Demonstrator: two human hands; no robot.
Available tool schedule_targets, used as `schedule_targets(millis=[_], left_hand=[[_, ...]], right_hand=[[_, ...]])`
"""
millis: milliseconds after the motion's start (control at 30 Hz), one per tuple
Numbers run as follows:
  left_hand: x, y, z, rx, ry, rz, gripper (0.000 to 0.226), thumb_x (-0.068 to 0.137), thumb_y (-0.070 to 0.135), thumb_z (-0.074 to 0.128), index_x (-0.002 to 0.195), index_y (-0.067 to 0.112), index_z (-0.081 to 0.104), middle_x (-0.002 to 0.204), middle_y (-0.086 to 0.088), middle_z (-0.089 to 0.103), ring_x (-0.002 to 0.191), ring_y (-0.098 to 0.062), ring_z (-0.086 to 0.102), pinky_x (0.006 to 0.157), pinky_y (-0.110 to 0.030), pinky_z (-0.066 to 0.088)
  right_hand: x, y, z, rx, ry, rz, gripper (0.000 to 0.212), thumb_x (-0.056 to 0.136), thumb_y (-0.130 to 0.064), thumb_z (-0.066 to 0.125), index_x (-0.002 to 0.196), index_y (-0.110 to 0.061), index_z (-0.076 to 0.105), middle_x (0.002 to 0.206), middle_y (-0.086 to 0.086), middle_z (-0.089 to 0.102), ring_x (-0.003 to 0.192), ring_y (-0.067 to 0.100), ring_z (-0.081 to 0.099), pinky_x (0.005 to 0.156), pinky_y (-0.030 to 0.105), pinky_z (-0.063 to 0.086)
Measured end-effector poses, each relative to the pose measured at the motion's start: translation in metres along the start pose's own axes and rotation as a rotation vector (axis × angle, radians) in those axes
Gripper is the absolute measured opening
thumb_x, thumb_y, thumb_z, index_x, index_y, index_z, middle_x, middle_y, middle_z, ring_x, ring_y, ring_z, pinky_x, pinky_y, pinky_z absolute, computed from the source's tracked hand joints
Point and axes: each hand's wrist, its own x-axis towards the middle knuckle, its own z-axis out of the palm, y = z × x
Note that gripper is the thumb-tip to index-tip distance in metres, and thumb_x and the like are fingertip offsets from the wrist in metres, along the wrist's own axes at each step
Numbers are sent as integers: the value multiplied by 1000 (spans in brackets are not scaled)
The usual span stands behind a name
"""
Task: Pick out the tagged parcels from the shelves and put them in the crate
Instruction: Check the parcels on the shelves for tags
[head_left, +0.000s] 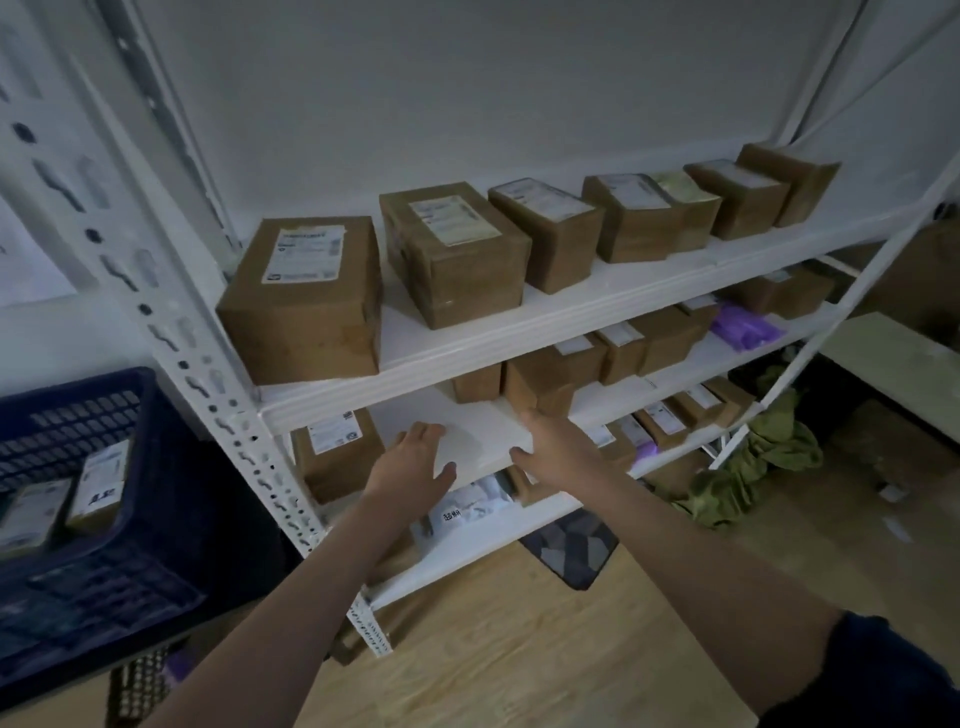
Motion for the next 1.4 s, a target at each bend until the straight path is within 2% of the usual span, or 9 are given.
schedule_targets(millis=[200, 367, 533, 767, 933, 1033, 1167, 1300, 1400], left_hand=[[31, 9, 21, 25, -44, -179, 52, 97, 37, 53, 143, 19, 39, 141, -5, 45, 123, -28, 51, 93, -43, 51], [42, 17, 34, -5, -15, -340, 53, 96, 35, 57, 143, 17, 40, 143, -6, 46, 126, -28, 50, 97, -43, 49], [59, 17, 71, -47, 36, -477, 54, 94, 38, 58, 143, 21, 42, 143, -2, 48, 123, -26, 54, 91, -38, 51], [106, -13, 137, -106, 163, -427, 53, 90, 34, 64, 139, 22, 50, 142, -1, 51, 131, -23, 47, 101, -40, 46], [151, -46, 145, -215, 297, -444, 58, 84, 50, 69, 134, 25, 54, 129, 5, 60, 116, -22, 58, 96, -39, 50], [181, -59, 139, -318, 314, -434, 75, 78, 56, 76, 139, 23, 48, 125, 4, 59, 107, -22, 61, 93, -41, 53], [221, -59, 128, -406, 302, -353, 94, 69, 40, 90, 147, 18, 40, 128, 3, 50, 110, -17, 54, 92, -34, 48], [251, -50, 122, -494, 311, -248, 82, 61, 9, 95, 130, 13, 52, 122, -5, 61, 115, -24, 60, 86, -16, 44], [248, -37, 125, -579, 293, -289, 90, 61, 21, 92, 138, 9, 47, 125, 3, 58, 114, -16, 59, 97, -31, 51]], right_hand=[[55, 29, 0, 70, -142, -92, 65, 96, -35, 62, 153, -15, 36, 136, 12, 57, 115, 28, 60, 91, 40, 52], [88, 47, 8, 282, -277, 3, 67, 96, -33, 65, 150, -4, 38, 141, 15, 54, 123, 29, 56, 95, 33, 47], [109, 63, 42, 415, -361, 55, 64, 95, -30, 63, 147, -2, 38, 134, 12, 54, 115, 25, 57, 84, 30, 45], [159, 78, 80, 625, -256, 206, 59, 95, -31, 67, 143, -7, 43, 113, 0, 51, 93, 16, 51, 79, 29, 44], [207, 76, 96, 637, -171, 157, 91, 92, -34, 73, 160, -8, 18, 155, 11, 40, 136, 29, 47, 97, 32, 44], [238, 73, 98, 611, -162, 80, 99, 83, -32, 81, 158, -9, 22, 151, 10, 44, 133, 28, 50, 99, 36, 49], [264, 68, 92, 587, -121, 50, 92, 77, -21, 85, 151, -8, 32, 139, 9, 53, 123, 27, 56, 90, 34, 53], [274, 69, 94, 567, -93, 33, 83, 79, -14, 83, 147, -7, 35, 136, 10, 56, 120, 28, 58, 81, 30, 49], [275, 71, 101, 542, -79, -3, 82, 83, -17, 78, 151, -9, 33, 132, 8, 57, 120, 29, 60, 79, 29, 49]])
